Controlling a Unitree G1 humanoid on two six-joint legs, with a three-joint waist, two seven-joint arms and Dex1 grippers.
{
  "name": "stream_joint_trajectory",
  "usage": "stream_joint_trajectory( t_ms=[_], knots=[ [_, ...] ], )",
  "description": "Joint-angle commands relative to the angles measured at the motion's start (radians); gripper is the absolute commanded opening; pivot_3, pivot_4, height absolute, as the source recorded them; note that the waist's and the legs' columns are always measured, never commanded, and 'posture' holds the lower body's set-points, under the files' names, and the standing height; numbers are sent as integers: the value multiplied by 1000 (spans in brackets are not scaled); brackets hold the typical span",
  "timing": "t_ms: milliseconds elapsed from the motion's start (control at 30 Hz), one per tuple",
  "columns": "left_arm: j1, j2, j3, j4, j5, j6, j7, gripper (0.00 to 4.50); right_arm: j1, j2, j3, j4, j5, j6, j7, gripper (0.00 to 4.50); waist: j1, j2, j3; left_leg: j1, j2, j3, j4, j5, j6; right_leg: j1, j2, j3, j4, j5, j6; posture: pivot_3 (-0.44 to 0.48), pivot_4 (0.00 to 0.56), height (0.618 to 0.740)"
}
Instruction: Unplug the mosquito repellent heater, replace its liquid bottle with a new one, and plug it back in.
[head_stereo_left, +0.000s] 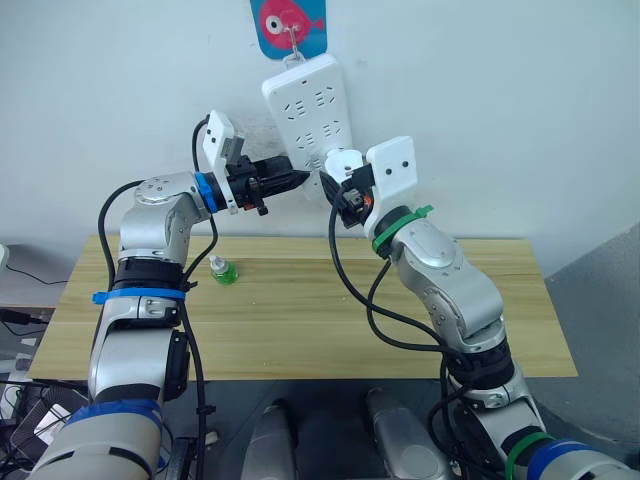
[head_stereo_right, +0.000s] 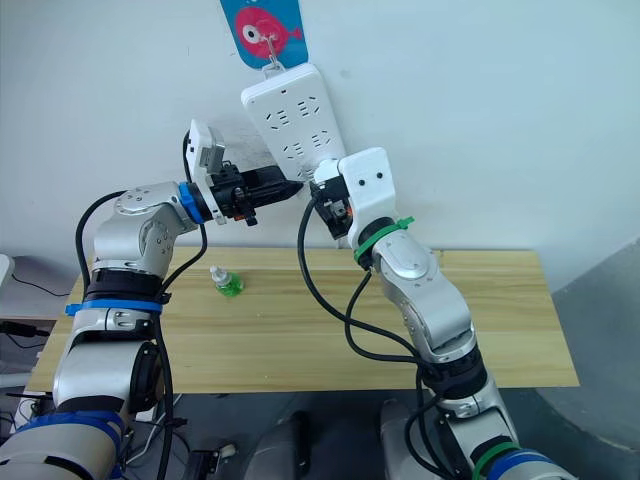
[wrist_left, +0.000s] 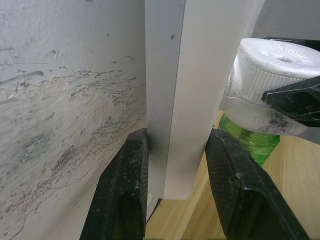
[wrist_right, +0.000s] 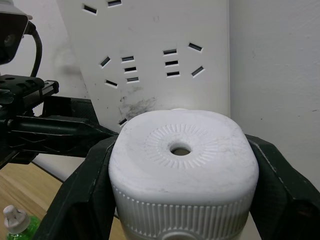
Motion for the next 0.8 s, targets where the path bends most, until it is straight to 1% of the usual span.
stream_joint_trajectory(
  t_ms=[33, 200, 300, 467, 500, 567, 633, 700, 800],
  knots=[
    [-5, 9, 12, -13, 21, -21, 53, 1346, 26, -14, -33, -123, 16, 38, 16, 3003, 1, 0, 0, 0, 0, 0, 0, 0, 0, 0, 0, 0, 0, 0, 0, -274, 287, 736],
    [-5, 24, -9, 51, 82, -95, 105, 1343, 76, -74, -74, -257, 58, 120, 69, 3003, 3, 0, 0, -2, -1, -3, -1, 0, 0, 0, -2, -3, -2, 0, 0, -278, 283, 736],
    [2, 26, -15, 57, 95, -120, 115, 1343, 105, -104, -113, -318, 109, 166, 107, 3003, -2, 0, 0, -1, -1, -2, 0, 0, 0, 0, -2, -3, 0, 0, 0, -274, 278, 736],
    [70, 39, -19, -23, 100, -147, 118, 1343, 133, -81, -182, -361, 195, 230, 116, 3003, -23, 0, 0, 1, 0, -1, 0, 7, -1, 1, 0, 0, 0, 1, 2, -270, 267, 736],
    [103, 50, -18, -58, 108, -179, 121, 1343, 139, -75, -197, -367, 211, 239, 114, 3003, -28, 0, 0, 1, 0, -1, 0, 8, 0, 1, 0, 1, 0, 2, 1, -270, 264, 736],
    [178, 84, -20, -135, 94, -151, 94, 1343, 153, -58, -233, -376, 244, 247, 110, 3003, -36, 0, -1, 2, 0, 1, 0, 11, -3, 1, 0, 3, -1, 5, 4, -263, 262, 736],
    [273, 128, -41, -222, 104, -152, 55, 2053, 179, -32, -272, -375, 273, 208, 109, 3003, -48, 0, -2, 2, 0, 3, -1, 11, -3, 1, 0, 4, -1, 5, 4, -259, 259, 736],
    [358, 153, -54, -316, 107, -156, 48, 2608, 210, -24, -288, -374, 289, 167, 122, 3003, -52, 2, -3, 3, 0, 3, -3, 10, -3, 1, -1, 4, -1, 5, 5, -256, 249, 736],
    [456, 152, -43, -436, 98, -178, 75, 3510, 246, -8, -309, -365, 320, 133, 128, 3003, -50, 2, -3, -1, 0, 1, -7, 10, -3, -5, -1, 1, 0, 5, 5, -257, 251, 736]
  ],
)
